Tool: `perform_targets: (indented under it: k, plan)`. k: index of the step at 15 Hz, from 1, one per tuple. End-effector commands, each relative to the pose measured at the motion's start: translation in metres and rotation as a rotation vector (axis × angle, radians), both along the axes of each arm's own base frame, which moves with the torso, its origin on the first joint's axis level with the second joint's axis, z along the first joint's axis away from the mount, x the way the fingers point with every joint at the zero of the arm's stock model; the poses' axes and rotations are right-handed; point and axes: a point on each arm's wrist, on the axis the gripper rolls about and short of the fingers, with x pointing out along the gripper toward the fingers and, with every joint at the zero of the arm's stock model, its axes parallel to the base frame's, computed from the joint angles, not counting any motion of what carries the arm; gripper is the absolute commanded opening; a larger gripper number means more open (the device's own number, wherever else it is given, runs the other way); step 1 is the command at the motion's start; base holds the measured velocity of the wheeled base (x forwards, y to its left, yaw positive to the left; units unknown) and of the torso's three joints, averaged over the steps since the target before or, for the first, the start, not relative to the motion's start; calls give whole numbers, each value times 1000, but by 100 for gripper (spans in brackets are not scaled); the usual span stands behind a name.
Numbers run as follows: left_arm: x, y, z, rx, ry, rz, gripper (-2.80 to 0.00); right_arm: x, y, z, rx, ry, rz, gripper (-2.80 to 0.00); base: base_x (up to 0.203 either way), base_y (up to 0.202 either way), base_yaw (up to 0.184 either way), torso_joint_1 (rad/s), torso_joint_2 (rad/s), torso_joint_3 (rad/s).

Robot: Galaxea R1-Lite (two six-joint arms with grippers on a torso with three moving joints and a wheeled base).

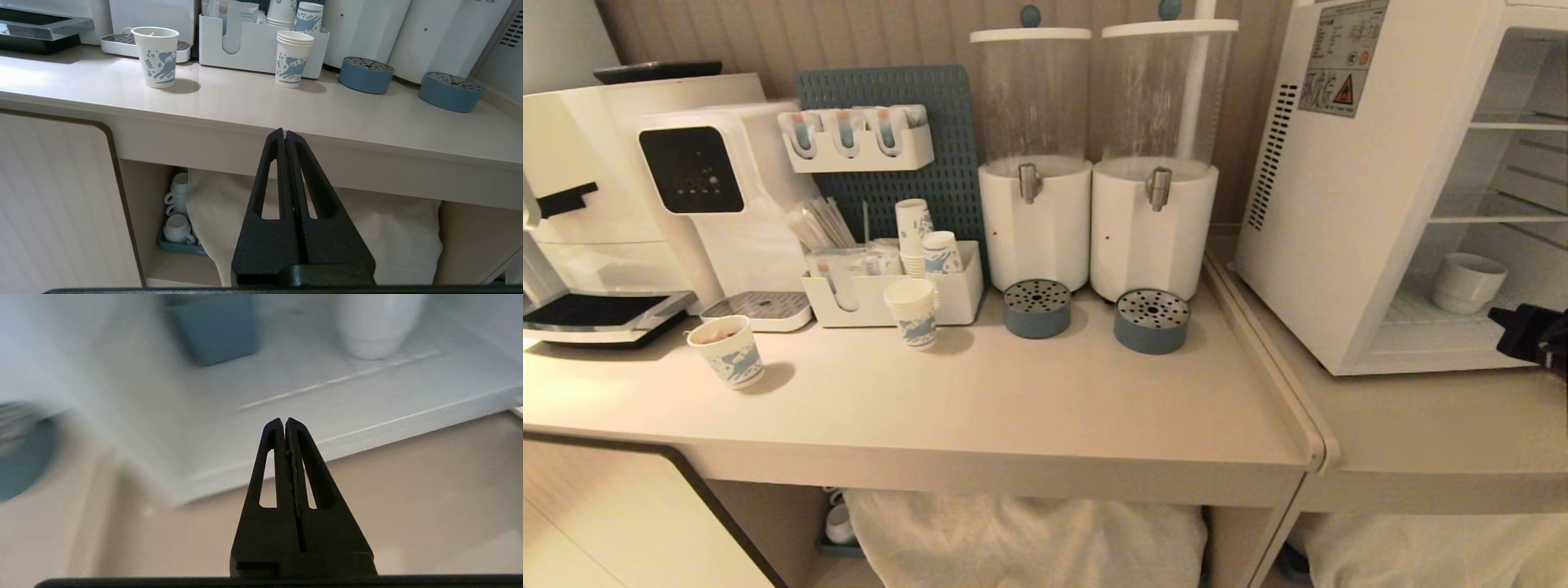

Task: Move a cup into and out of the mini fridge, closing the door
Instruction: Close the freezer door

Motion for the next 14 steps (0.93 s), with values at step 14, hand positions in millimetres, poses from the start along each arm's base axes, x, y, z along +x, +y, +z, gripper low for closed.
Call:
perform_targets:
  k: [14]
  plan:
    - [3,0,-11,3,34,0,-280,-157,53,87,47,-53,375,-280,0,0,0,0,0,0]
